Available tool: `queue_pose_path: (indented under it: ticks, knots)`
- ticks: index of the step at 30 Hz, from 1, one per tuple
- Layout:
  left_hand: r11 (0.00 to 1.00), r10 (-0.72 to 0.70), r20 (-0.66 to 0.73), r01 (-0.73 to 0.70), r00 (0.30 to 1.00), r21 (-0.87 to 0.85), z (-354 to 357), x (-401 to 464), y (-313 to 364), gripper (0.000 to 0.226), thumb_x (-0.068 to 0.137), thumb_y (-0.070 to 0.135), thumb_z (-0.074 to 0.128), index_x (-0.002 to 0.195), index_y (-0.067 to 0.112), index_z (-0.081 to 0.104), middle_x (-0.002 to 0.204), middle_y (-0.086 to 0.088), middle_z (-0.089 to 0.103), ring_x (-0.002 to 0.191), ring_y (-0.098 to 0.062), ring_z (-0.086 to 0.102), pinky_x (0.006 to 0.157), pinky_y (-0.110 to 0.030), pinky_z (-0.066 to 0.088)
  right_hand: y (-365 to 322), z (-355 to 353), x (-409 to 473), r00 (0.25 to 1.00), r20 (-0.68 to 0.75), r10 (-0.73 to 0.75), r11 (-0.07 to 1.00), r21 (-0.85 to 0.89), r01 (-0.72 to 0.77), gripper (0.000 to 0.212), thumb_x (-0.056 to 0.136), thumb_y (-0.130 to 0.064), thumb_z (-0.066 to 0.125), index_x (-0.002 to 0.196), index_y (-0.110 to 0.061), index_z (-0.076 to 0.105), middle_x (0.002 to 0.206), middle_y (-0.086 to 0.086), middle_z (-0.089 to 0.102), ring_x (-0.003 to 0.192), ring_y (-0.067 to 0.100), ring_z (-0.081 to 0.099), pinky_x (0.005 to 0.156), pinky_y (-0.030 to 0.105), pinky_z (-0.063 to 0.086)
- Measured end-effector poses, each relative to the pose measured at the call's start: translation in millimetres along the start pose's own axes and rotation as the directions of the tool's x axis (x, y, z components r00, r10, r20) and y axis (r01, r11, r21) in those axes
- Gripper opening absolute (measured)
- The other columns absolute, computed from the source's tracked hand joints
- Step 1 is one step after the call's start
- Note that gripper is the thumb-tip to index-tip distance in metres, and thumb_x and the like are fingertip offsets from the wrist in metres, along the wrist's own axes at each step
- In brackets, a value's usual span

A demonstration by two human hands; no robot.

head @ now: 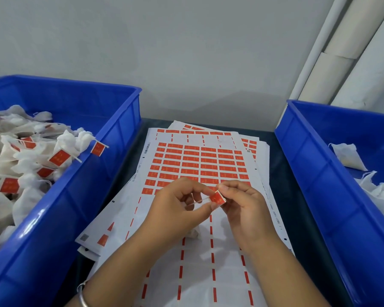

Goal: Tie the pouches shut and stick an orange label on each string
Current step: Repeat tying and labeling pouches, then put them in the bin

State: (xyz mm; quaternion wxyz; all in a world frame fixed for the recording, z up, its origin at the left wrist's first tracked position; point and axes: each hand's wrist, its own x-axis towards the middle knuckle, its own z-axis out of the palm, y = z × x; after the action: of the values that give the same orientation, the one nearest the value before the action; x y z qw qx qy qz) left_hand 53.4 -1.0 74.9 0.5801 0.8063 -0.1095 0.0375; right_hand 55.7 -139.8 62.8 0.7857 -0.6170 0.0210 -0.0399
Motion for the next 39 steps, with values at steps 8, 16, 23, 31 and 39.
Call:
queue_pose_path:
  ticks: [8, 16, 23, 31, 39]
  knots:
    - [0.98, 0.115, -0.103, -0.097, 0.988, 0.171, 6.6, 1.2, -11.2, 0.031, 0.069, 0.028, 0.08, 0.068, 0.044, 0.054, 0.071, 0.025, 0.054, 0.075, 0.007, 0.049, 0.052, -0.004, 0.04, 6.7, 1.5, 2.2, 0.999, 0.032, -0.015, 0.998, -0.058, 0.017, 0.03, 0.089, -0.016, 0.06, 0.078, -0.04, 0.075, 0.088, -0.012, 0.074, 0.093, 0.012, 0.07, 0.087, 0.033, 0.054]
    - [0.984, 0.066, -0.114, -0.046, 0.991, 0.172, 4.0, 4.6, -16.0, 0.036, 0.063, 0.045, 0.078, 0.08, 0.051, 0.048, 0.07, 0.023, 0.053, 0.073, 0.007, 0.052, 0.051, -0.004, 0.043, 10.9, -2.1, 5.6, 0.998, 0.016, -0.065, 0.984, -0.163, 0.067, 0.028, 0.081, -0.003, 0.071, 0.096, -0.025, 0.064, 0.081, -0.003, 0.073, 0.085, 0.013, 0.071, 0.069, 0.017, 0.056]
    - [0.996, 0.016, -0.088, -0.008, 0.996, 0.091, -0.2, 7.0, -15.2, 0.01, 0.076, 0.041, 0.062, 0.072, 0.047, 0.056, 0.076, 0.038, 0.057, 0.074, 0.009, 0.053, 0.053, -0.001, 0.041, 9.0, 0.3, 2.7, 0.991, 0.101, -0.087, 0.97, -0.217, 0.107, 0.033, 0.077, -0.012, 0.075, 0.101, -0.027, 0.059, 0.081, -0.007, 0.074, 0.082, 0.009, 0.071, 0.067, 0.012, 0.053]
    - [0.995, -0.079, -0.087, 0.083, 0.993, 0.046, -1.2, 11.4, -20.1, 0.009, 0.063, 0.043, 0.064, 0.071, 0.039, 0.061, 0.067, 0.032, 0.061, 0.069, 0.013, 0.057, 0.049, -0.001, 0.041, 15.6, -5.3, 5.8, 0.992, 0.074, -0.102, 0.98, -0.166, 0.114, 0.029, 0.08, -0.009, 0.074, 0.1, -0.024, 0.061, 0.08, -0.006, 0.073, 0.082, 0.009, 0.071, 0.065, 0.009, 0.051]
    - [0.989, -0.104, -0.187, 0.121, 0.977, 0.085, 1.4, 10.7, -22.3, 0.007, 0.072, 0.035, 0.068, 0.069, 0.031, 0.062, 0.064, 0.021, 0.062, 0.067, 0.004, 0.06, 0.05, -0.005, 0.041, 26.2, -4.7, 8.0, 0.996, 0.088, -0.016, 0.994, -0.103, 0.025, 0.037, 0.069, -0.039, 0.069, 0.103, -0.026, 0.062, 0.087, -0.009, 0.074, 0.084, 0.011, 0.071, 0.067, 0.015, 0.053]
